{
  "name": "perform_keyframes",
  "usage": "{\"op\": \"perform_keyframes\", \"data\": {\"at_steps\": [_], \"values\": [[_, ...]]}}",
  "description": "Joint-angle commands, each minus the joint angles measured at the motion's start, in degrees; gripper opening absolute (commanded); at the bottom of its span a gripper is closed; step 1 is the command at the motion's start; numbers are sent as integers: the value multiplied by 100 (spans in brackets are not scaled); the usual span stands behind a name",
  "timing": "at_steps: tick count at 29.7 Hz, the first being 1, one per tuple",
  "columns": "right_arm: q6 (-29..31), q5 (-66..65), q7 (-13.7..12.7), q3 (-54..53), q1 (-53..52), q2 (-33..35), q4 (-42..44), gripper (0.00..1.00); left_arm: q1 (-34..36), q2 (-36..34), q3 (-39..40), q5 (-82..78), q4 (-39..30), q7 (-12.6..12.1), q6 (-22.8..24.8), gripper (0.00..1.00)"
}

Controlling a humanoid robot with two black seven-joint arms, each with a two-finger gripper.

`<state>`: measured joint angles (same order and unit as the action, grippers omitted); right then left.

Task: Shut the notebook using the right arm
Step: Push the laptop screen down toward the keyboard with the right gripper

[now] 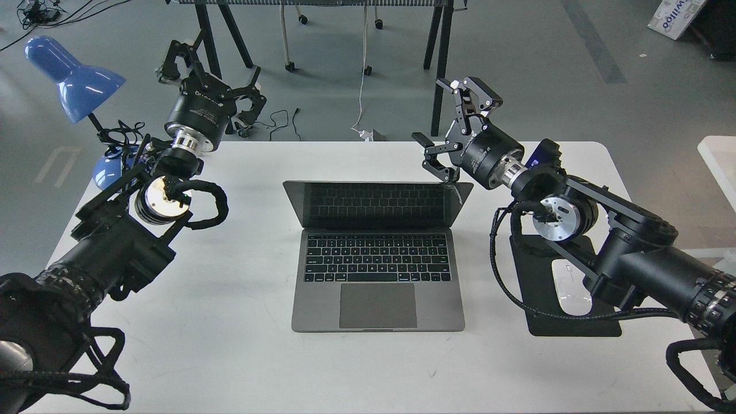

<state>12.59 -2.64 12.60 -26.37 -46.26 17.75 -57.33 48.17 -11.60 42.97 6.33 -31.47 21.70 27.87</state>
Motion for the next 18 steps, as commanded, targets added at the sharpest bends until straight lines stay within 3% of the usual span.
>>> {"op": "perform_keyframes", "data": {"at_steps": [1, 18], "values": [[-2, -79, -3, 18, 214, 175, -269, 100, 0, 0, 1, 0, 1, 1, -1, 100], [-19, -667, -3, 554, 961, 290, -621, 100, 0, 9, 1, 0, 1, 1, -1, 100]]}}
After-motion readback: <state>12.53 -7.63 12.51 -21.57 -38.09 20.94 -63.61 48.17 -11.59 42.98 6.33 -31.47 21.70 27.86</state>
